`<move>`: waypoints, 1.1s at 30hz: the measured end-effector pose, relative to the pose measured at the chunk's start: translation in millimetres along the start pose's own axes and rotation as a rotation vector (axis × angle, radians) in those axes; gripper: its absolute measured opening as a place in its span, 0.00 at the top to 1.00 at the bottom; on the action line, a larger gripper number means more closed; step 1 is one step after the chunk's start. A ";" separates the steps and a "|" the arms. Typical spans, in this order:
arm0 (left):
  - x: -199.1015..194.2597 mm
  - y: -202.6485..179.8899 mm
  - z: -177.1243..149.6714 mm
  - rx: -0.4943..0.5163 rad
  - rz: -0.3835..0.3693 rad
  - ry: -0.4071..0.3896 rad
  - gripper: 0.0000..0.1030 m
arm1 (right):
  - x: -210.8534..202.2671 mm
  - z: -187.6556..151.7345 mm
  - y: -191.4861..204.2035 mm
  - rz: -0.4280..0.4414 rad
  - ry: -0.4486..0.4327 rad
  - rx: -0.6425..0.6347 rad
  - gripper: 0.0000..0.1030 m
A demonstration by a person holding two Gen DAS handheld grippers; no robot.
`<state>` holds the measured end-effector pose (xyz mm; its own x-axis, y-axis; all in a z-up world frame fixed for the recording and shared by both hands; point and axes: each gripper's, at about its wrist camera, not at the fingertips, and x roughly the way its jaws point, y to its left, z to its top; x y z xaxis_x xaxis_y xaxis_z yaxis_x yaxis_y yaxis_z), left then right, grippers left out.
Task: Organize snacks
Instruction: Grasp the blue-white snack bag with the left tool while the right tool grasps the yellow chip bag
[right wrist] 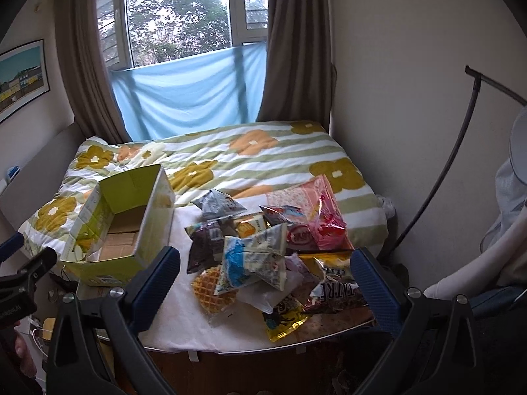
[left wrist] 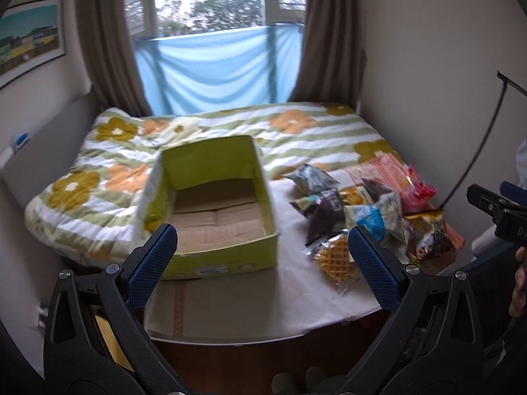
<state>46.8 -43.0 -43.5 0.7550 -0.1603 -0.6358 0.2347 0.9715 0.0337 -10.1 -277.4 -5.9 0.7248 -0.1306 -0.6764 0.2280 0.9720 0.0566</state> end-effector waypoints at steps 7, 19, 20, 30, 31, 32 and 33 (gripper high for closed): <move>52.1 -50.8 5.6 0.048 -0.111 0.081 0.00 | 41.0 -10.9 -42.3 -0.001 0.080 -0.004 0.00; 170.7 -152.3 14.3 0.057 -0.169 0.286 0.00 | 150.3 -46.9 -102.1 0.077 0.292 0.018 0.00; 183.0 -159.3 13.0 0.057 -0.166 0.310 0.00 | 156.7 -50.1 -104.0 0.086 0.305 0.018 0.00; 249.6 -200.4 -6.1 0.117 -0.124 0.451 0.00 | 193.0 -61.7 -117.5 0.131 0.372 0.023 0.00; 252.5 -201.5 -7.0 0.109 -0.129 0.460 0.00 | 195.5 -62.0 -118.4 0.135 0.376 0.023 0.00; 255.3 -201.4 -7.7 0.101 -0.135 0.467 0.00 | 197.7 -61.6 -118.4 0.139 0.379 0.025 0.00; 257.2 -201.9 -8.7 0.093 -0.141 0.473 0.00 | 200.1 -61.8 -118.8 0.142 0.383 0.024 0.00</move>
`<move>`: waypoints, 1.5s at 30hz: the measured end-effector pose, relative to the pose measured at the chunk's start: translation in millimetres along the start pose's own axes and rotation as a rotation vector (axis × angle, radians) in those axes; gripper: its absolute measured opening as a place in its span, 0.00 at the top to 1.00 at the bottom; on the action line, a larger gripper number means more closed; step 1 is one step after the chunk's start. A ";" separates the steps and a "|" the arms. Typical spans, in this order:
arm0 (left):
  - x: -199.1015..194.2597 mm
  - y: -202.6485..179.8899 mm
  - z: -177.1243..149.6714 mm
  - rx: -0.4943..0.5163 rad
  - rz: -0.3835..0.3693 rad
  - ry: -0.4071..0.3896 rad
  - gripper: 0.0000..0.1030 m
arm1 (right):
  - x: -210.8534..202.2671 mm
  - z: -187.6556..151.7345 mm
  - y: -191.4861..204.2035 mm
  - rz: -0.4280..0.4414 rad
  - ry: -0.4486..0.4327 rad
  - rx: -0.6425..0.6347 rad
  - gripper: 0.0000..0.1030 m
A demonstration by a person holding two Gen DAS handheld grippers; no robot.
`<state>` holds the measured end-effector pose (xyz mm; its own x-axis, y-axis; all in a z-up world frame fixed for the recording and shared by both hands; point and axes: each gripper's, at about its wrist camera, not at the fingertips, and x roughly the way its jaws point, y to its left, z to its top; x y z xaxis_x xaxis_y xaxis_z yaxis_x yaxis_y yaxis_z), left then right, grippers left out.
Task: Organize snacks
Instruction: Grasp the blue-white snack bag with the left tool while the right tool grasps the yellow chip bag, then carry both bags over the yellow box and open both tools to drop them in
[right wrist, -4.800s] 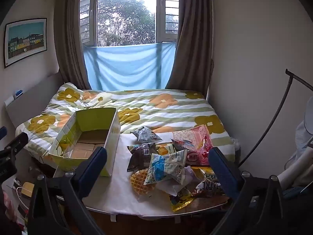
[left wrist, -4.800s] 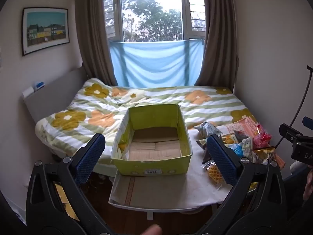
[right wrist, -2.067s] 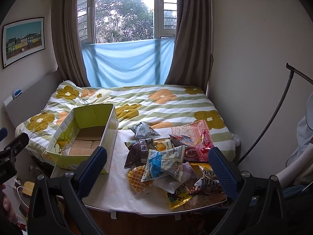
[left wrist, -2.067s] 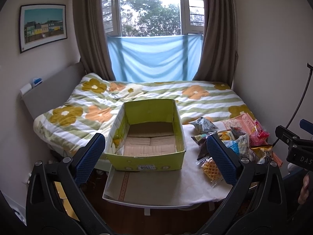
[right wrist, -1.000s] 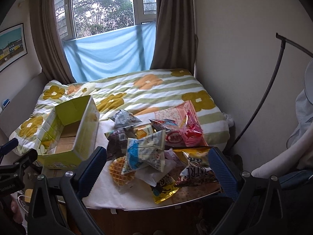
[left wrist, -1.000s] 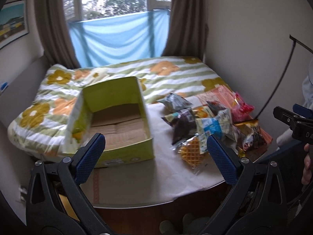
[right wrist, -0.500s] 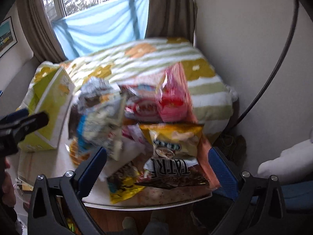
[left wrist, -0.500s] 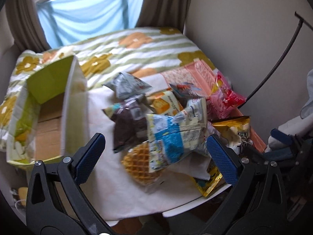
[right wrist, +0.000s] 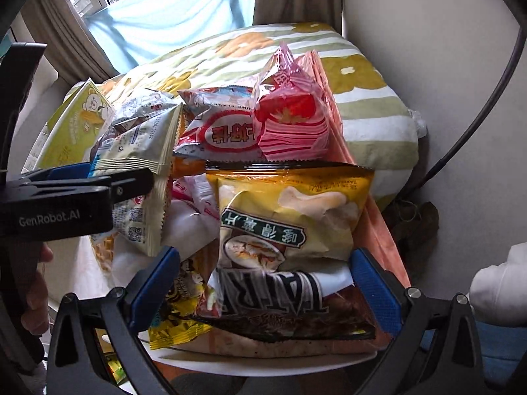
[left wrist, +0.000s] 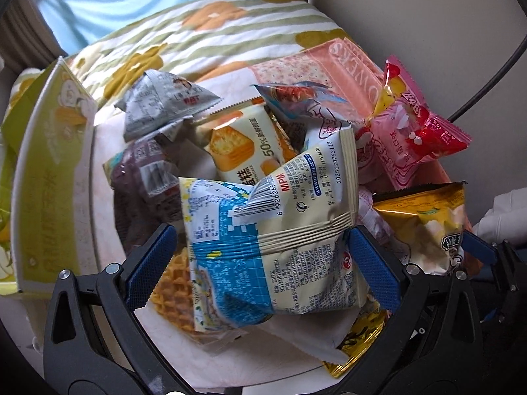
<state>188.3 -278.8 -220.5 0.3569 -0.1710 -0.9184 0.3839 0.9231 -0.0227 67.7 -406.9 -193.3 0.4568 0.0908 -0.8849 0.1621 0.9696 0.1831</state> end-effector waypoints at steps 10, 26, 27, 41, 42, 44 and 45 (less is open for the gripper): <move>22.0 15.5 -0.3 -0.088 -0.113 0.039 0.00 | 17.4 4.5 -1.7 0.019 0.030 -0.003 0.01; 13.7 29.6 -8.9 -0.117 -0.140 0.045 0.30 | 12.5 3.6 -4.4 -0.044 0.019 -0.001 0.38; 11.0 27.7 -7.9 -0.108 -0.136 0.038 0.31 | 10.9 3.2 -4.9 -0.040 0.017 0.000 0.40; -60.0 32.0 -8.3 -0.125 -0.126 -0.099 0.31 | -43.5 12.9 5.0 -0.043 -0.091 -0.049 0.46; -69.0 34.9 -7.9 -0.135 -0.125 -0.117 0.31 | -50.1 16.7 7.1 -0.040 -0.101 -0.060 0.46; -85.6 40.1 -3.8 -0.153 -0.127 -0.151 0.31 | -62.5 24.0 13.3 -0.038 -0.124 -0.088 0.46; -94.6 45.4 -2.9 -0.164 -0.129 -0.168 0.31 | -69.8 30.3 18.6 -0.037 -0.139 -0.109 0.46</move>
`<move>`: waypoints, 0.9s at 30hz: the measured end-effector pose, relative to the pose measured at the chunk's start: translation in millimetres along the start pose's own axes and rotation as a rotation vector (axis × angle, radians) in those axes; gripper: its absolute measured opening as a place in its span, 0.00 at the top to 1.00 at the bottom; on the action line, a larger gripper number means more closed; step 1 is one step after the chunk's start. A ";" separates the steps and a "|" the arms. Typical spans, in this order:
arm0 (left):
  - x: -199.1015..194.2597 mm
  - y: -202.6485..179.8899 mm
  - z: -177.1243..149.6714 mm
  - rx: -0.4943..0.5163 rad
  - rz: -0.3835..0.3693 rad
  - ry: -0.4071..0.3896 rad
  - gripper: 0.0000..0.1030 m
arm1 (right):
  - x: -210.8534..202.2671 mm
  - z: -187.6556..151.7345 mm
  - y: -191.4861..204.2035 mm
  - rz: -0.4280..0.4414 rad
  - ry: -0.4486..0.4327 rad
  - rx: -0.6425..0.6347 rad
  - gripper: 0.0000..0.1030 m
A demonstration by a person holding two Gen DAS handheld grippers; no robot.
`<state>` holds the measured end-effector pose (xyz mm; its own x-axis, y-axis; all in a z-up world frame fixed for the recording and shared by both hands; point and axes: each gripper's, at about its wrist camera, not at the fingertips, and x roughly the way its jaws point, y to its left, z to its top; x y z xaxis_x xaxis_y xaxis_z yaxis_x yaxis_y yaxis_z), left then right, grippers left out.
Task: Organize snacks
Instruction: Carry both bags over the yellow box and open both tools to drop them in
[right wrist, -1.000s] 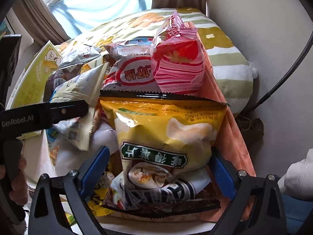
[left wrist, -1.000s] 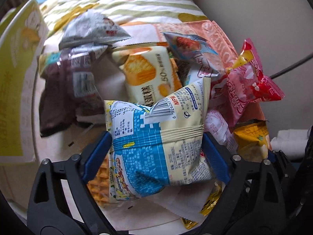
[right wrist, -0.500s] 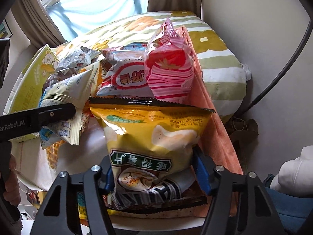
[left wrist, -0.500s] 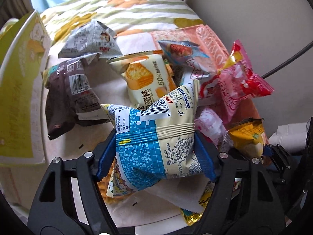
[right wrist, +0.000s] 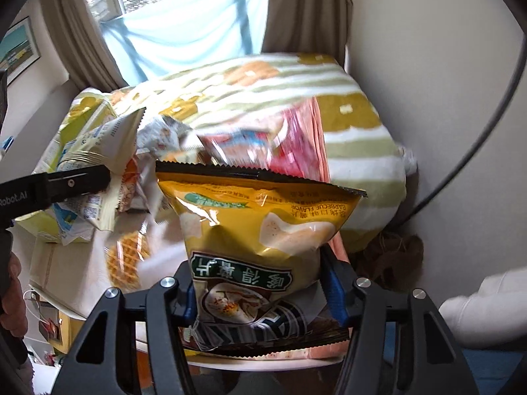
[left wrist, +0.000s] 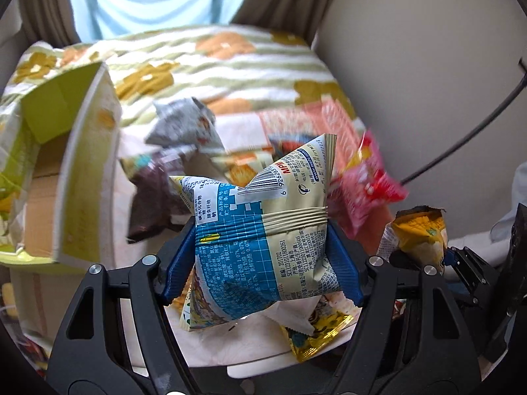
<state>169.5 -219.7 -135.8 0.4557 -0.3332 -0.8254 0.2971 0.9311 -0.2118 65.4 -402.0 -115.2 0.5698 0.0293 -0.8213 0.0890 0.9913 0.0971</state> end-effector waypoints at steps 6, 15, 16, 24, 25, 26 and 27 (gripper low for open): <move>-54.6 43.3 25.9 -0.039 0.035 -0.108 0.31 | -24.4 42.9 38.3 0.049 -0.072 -0.078 0.46; -111.6 161.2 61.7 -0.075 0.117 -0.212 0.31 | -30.2 102.7 157.3 0.135 -0.156 -0.188 0.46; -115.2 176.3 64.3 -0.083 0.122 -0.214 0.31 | -27.3 108.4 175.8 0.142 -0.158 -0.195 0.46; -121.4 288.3 80.3 -0.101 0.142 -0.147 0.31 | 4.2 129.2 278.7 0.215 -0.127 -0.212 0.46; -119.0 297.9 80.5 -0.090 0.130 -0.128 0.31 | 9.5 130.8 288.6 0.222 -0.117 -0.207 0.46; -115.2 305.7 79.0 -0.068 0.116 -0.097 0.31 | 16.1 133.1 297.1 0.225 -0.108 -0.203 0.46; -109.6 312.1 78.6 -0.046 0.112 -0.071 0.31 | 20.6 133.7 303.4 0.225 -0.097 -0.196 0.46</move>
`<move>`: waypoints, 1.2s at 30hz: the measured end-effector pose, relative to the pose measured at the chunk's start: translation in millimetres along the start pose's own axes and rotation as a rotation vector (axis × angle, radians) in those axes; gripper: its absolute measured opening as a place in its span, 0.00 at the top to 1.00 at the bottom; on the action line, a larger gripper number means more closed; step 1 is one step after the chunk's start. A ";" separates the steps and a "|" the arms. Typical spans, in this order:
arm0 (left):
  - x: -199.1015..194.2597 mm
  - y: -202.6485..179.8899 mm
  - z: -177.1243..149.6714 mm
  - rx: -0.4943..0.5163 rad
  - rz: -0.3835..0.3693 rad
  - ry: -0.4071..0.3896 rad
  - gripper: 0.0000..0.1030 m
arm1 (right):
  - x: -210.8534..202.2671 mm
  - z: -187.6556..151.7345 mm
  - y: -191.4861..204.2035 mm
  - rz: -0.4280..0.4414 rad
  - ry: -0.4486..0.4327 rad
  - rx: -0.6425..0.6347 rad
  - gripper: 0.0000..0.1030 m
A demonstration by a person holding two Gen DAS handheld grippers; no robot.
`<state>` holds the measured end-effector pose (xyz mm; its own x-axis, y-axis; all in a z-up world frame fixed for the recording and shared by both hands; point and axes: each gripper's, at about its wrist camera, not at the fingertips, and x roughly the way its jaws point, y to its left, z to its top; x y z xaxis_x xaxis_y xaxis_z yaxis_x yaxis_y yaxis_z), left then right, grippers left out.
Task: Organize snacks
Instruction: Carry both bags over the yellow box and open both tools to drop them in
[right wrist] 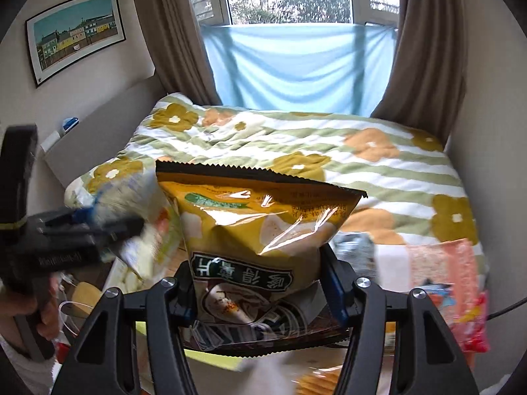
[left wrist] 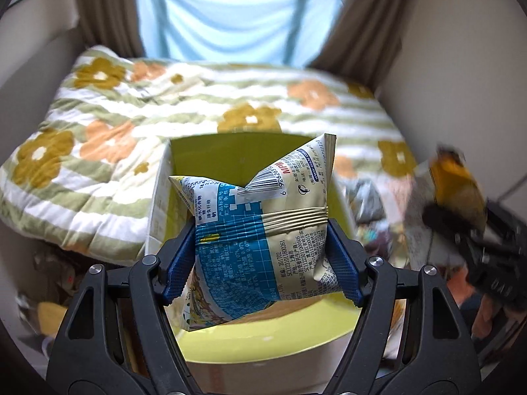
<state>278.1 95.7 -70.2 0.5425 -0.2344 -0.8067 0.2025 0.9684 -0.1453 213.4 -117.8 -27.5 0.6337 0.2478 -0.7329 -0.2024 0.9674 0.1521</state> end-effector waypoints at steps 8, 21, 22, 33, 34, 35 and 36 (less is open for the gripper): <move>43.0 2.6 -15.4 0.175 -0.028 0.138 0.28 | 39.4 8.3 18.1 -0.016 0.080 0.039 0.46; 33.4 17.3 -29.4 0.146 0.029 0.107 0.00 | 66.5 8.0 26.9 0.038 0.180 0.010 0.46; 31.8 19.7 -28.1 0.129 0.038 0.100 0.00 | 70.1 7.0 29.0 0.057 0.196 0.004 0.46; 9.4 60.6 -35.6 -0.025 0.053 0.055 0.00 | 105.6 -13.3 49.8 0.095 0.302 -0.051 0.42; 8.1 62.3 -36.9 -0.033 0.049 0.052 0.00 | 104.4 -14.5 49.3 0.101 0.286 -0.048 0.38; 6.1 63.0 -38.7 -0.038 0.046 0.048 0.00 | 101.7 -14.8 49.2 0.114 0.260 -0.044 0.20; 4.5 63.9 -39.7 -0.042 0.042 0.045 0.00 | 97.4 -15.2 48.4 0.122 0.226 -0.039 0.00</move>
<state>261.2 159.9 -105.9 0.5126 -0.1901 -0.8373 0.1450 0.9803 -0.1339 254.0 -47.6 -101.6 0.4204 0.3404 -0.8411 -0.2985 0.9272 0.2261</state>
